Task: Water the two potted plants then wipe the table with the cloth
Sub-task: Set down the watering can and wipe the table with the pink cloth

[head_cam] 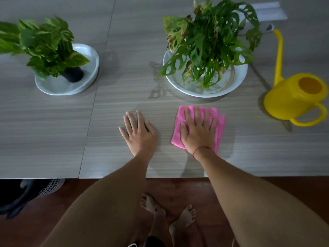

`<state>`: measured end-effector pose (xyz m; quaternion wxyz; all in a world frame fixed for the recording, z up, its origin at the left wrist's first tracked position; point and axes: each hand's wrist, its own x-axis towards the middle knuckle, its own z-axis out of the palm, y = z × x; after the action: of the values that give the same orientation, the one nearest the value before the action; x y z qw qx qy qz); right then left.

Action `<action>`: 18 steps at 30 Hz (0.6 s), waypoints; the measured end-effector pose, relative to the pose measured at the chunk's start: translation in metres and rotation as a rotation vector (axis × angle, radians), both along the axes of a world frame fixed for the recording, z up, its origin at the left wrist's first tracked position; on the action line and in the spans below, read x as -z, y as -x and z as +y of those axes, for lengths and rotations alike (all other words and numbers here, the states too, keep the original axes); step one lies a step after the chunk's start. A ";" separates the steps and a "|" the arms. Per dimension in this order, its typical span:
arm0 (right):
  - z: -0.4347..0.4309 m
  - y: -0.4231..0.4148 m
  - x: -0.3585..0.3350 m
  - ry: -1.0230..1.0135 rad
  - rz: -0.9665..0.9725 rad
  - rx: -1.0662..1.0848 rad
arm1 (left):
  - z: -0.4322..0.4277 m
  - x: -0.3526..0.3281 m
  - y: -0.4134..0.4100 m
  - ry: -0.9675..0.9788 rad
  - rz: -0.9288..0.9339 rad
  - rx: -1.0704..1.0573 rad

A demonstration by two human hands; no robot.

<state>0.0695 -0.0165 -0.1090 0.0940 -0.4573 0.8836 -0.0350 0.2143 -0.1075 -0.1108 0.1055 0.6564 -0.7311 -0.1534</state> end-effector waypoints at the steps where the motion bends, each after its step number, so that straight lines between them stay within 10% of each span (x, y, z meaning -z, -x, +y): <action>1: -0.006 -0.007 -0.001 -0.002 -0.001 -0.041 | 0.000 0.000 0.000 0.005 0.001 0.004; 7: 0.016 0.006 0.001 0.070 -0.055 -0.299 | -0.001 0.003 -0.001 0.013 -0.004 -0.005; 18: 0.034 0.023 0.003 0.013 0.002 0.109 | 0.000 0.002 0.000 0.023 0.018 -0.014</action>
<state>0.0464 0.0178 -0.1119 0.0880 -0.4091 0.9071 -0.0452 0.2138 -0.1070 -0.1126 0.1205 0.6588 -0.7273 -0.1500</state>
